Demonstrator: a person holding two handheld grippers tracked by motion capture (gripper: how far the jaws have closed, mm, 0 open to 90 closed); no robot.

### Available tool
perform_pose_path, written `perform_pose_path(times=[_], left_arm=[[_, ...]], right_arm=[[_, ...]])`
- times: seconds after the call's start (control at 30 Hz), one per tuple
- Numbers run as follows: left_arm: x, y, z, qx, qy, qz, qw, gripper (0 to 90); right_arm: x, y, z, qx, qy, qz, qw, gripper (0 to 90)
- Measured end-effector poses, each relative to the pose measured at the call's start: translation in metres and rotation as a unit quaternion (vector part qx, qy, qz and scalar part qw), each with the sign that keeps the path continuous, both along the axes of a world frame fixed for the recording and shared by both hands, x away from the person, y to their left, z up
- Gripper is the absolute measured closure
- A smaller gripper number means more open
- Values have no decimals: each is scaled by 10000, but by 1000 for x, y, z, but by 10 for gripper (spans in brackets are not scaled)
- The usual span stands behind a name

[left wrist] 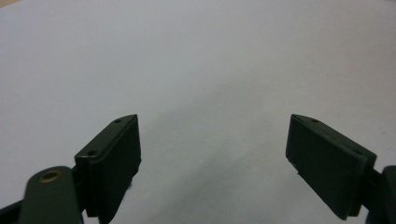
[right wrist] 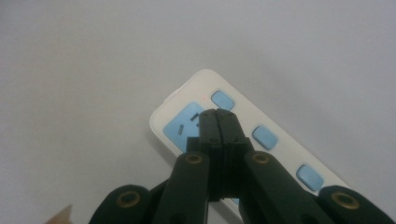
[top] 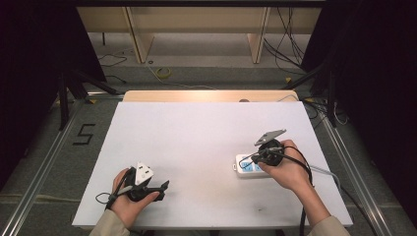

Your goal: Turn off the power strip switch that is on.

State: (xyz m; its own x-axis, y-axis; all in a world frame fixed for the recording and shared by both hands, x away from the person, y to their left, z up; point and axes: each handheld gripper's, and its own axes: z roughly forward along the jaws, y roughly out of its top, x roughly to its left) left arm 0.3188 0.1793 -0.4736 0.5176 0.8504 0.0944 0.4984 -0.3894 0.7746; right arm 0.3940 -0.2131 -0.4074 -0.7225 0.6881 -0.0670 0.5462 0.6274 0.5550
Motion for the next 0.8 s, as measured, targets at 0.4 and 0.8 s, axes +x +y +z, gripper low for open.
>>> perform_pose_path(times=[0.4, 0.8], left_arm=[[0, 0, 0, 1, -7, -2, 10000, 178], [0, 0, 0, 15, -9, -20, 10000, 178]], right_arm=[[5, 4, 0, -51, -4, 11, 10000, 900], [9, 8, 0, -95, 21, 9, 10000, 900]])
